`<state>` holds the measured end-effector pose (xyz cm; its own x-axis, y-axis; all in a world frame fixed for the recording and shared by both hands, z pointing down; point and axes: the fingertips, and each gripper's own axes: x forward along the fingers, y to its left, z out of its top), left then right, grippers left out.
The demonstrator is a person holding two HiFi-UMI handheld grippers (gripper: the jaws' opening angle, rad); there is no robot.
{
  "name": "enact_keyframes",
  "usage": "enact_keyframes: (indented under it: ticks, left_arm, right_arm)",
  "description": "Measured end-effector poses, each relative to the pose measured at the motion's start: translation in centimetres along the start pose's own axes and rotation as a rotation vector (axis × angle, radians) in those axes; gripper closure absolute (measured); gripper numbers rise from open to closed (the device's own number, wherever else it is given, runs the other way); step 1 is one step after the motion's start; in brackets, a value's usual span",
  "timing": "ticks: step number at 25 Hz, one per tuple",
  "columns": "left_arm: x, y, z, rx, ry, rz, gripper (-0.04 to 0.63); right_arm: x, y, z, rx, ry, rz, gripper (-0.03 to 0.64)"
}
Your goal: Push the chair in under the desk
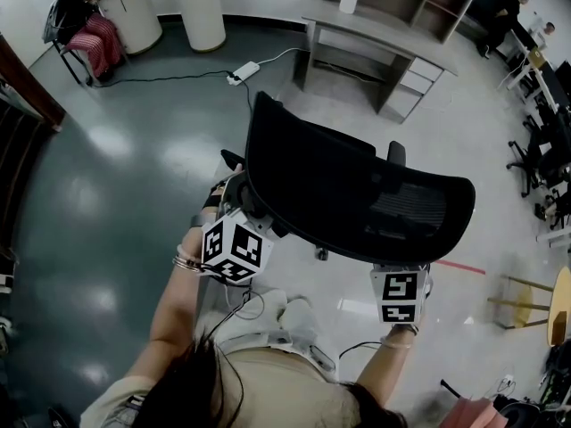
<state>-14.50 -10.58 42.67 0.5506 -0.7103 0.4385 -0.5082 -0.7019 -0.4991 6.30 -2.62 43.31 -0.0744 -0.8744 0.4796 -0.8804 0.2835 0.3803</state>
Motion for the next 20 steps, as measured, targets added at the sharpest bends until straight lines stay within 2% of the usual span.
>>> enact_keyframes:
  ticks: [15,20]
  left_arm:
    - [4.5,3.6,0.0,0.007,0.009,-0.01,0.37]
    - [5.8,4.4,0.5,-0.004,-0.012,-0.014,0.37]
  right_arm:
    - [4.6,-1.9,1.9,-0.018,-0.029,-0.007,0.402]
    - [5.8,-2.9,2.5,-0.031,-0.029,0.003,0.4]
